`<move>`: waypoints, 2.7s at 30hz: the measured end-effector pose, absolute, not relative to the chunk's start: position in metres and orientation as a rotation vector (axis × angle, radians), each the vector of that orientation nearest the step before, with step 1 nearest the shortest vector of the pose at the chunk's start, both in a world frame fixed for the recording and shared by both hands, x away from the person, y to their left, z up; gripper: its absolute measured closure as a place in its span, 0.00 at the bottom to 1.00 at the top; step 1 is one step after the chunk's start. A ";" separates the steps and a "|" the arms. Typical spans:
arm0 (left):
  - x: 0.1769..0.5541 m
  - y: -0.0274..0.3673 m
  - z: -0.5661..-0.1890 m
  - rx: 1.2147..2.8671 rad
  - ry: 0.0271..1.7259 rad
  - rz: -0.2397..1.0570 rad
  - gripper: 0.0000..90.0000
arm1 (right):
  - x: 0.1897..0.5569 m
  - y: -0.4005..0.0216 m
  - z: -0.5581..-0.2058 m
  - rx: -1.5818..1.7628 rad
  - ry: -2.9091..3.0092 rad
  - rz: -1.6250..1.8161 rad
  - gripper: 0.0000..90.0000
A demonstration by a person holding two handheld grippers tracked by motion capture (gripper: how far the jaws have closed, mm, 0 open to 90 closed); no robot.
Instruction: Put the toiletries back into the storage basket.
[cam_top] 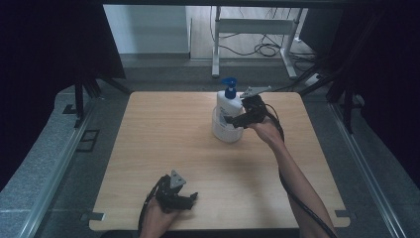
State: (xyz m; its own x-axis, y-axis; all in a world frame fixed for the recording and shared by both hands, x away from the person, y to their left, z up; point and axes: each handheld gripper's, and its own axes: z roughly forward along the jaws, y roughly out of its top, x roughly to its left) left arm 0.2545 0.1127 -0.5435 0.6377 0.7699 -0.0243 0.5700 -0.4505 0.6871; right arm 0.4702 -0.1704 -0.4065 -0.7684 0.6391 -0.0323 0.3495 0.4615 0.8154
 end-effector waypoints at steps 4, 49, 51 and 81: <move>0.255 0.113 -0.543 2.184 1.040 0.383 0.13 | 0.467 -0.172 -0.405 0.831 2.382 1.211 0.00; 0.255 0.112 -0.544 2.181 1.041 0.383 0.13 | 0.414 -0.204 -0.423 0.819 2.423 1.164 0.00; 0.255 0.113 -0.543 2.181 1.041 0.383 0.13 | 0.412 -0.205 -0.425 0.814 2.425 1.166 0.00; 0.254 0.112 -0.543 2.182 1.042 0.383 0.13 | 0.370 -0.225 -0.449 0.836 2.442 1.166 0.04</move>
State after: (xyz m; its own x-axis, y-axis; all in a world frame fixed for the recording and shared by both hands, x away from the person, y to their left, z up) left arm 0.2544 0.1125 -0.5434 0.6363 0.7710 -0.0255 0.5711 -0.4486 0.6875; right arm 0.3695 -0.2247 -0.4485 -0.7825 0.6222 -0.0256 0.3712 0.4991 0.7830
